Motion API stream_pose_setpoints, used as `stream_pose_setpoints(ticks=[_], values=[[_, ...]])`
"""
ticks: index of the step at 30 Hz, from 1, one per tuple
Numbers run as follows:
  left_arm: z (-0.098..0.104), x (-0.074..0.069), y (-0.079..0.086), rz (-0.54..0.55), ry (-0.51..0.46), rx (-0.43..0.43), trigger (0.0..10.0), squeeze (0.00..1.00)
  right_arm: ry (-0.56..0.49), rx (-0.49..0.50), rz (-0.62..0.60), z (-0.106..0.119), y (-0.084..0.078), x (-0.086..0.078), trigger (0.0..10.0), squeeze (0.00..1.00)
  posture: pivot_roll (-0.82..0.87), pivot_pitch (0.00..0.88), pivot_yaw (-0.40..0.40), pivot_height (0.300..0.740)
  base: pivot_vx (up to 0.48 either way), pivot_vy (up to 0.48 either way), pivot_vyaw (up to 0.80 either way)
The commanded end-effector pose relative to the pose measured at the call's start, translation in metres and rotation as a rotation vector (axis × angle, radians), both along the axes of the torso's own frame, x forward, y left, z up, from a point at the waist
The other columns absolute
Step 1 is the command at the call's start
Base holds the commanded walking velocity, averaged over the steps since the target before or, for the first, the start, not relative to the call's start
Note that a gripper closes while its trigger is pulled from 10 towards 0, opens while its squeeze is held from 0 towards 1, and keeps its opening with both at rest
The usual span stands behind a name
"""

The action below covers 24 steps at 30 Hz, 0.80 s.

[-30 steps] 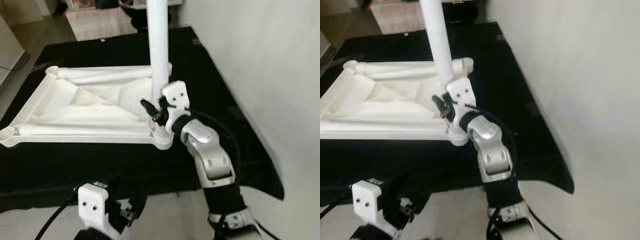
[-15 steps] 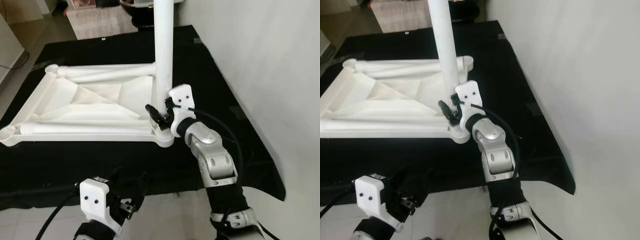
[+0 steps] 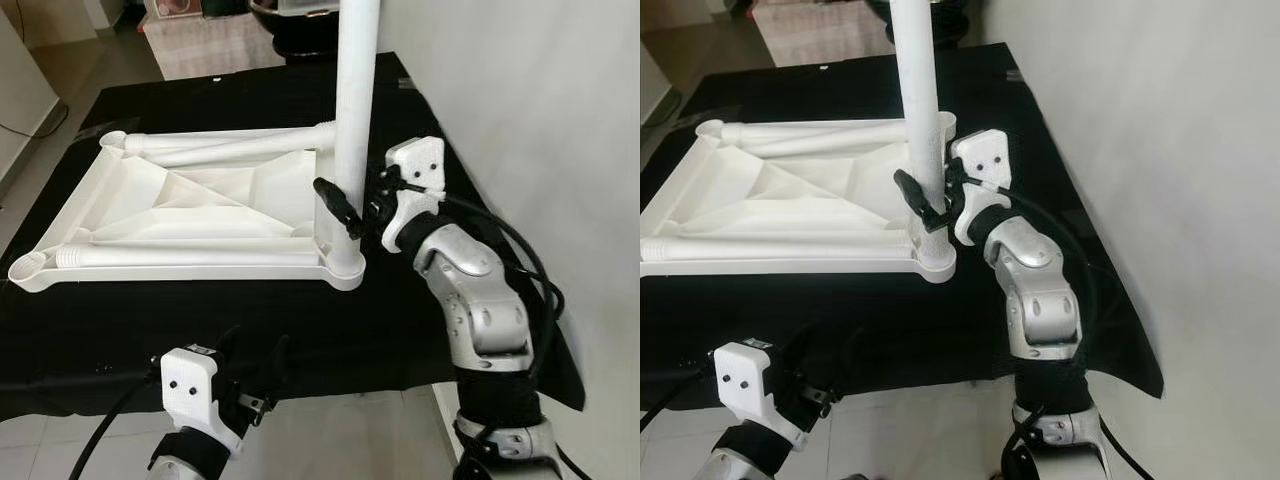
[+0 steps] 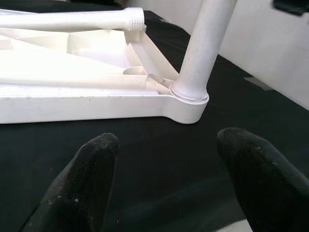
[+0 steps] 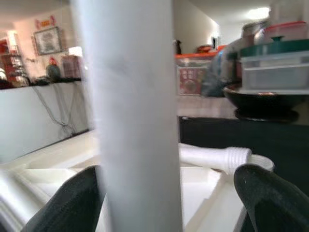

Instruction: Building children table

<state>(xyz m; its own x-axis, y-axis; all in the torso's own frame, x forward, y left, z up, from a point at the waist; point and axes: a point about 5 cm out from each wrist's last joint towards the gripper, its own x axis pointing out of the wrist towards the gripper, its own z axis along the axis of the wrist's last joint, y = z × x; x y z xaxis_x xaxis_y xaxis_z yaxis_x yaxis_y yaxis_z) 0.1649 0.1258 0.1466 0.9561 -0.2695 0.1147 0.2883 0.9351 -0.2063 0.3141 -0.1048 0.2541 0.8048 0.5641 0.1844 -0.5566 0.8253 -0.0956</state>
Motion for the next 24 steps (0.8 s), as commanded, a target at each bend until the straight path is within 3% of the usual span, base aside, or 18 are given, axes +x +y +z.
stream_pose_setpoints(ticks=[1,6,7,8,9,10,12,15,18,22,24], values=[[-0.005,-0.001,0.003,0.005,0.018,0.005,10.0,0.0,-0.015,0.01,0.09,0.006,0.007,-0.01,10.0,1.0,0.03,0.116,0.053,0.74,0.0,0.0,0.0],[-0.005,0.0,0.003,0.009,0.016,0.007,10.0,0.0,-0.042,0.025,0.125,0.016,0.008,-0.012,10.0,0.99,0.04,0.116,0.05,0.74,0.0,0.0,0.0],[-0.005,0.0,0.003,0.012,0.015,0.008,10.0,0.0,-0.069,0.035,0.125,0.025,0.008,-0.009,10.0,0.3,0.04,0.117,0.045,0.74,0.0,0.0,0.0],[-0.005,0.0,0.003,0.012,0.015,0.008,10.0,0.0,-0.069,0.035,0.125,0.025,0.008,-0.009,10.0,0.3,0.04,0.117,0.045,0.74,0.0,0.0,0.0],[-0.005,0.0,0.002,0.014,0.014,0.007,10.0,0.0,-0.097,0.04,0.117,0.036,0.007,-0.005,10.0,0.0,0.05,0.117,0.042,0.74,0.0,0.0,0.0],[-0.005,0.0,0.002,0.014,0.014,0.007,10.0,0.0,-0.097,0.04,0.117,0.036,0.007,-0.005,10.0,0.0,0.05,0.117,0.042,0.74,0.0,0.0,0.0],[-0.005,0.0,0.001,0.017,0.013,0.006,10.0,0.0,-0.168,0.062,0.095,0.064,0.008,0.005,10.0,0.0,0.05,0.119,0.039,0.74,0.0,0.0,0.0],[-0.005,0.0,0.001,0.017,0.013,0.005,10.0,0.0,-0.201,0.055,0.081,0.077,0.01,0.009,10.0,0.0,0.05,0.124,0.034,0.74,0.0,0.0,0.0],[-0.005,-0.001,0.0,0.014,0.014,0.002,10.0,0.0,-0.272,0.06,0.045,0.117,0.021,0.017,10.0,0.0,0.05,0.129,0.039,0.74,0.0,0.0,0.0],[-0.005,-0.001,-0.001,0.013,0.015,0.002,10.0,0.0,-0.284,0.053,0.04,0.125,0.024,0.018,10.0,0.0,0.06,0.13,0.039,0.74,0.0,0.0,0.0],[-0.006,-0.002,-0.002,0.011,0.021,0.003,10.0,0.0,-0.351,0.05,0.044,0.159,0.038,0.015,10.0,0.0,0.05,0.138,0.039,0.74,0.0,0.0,0.0]])
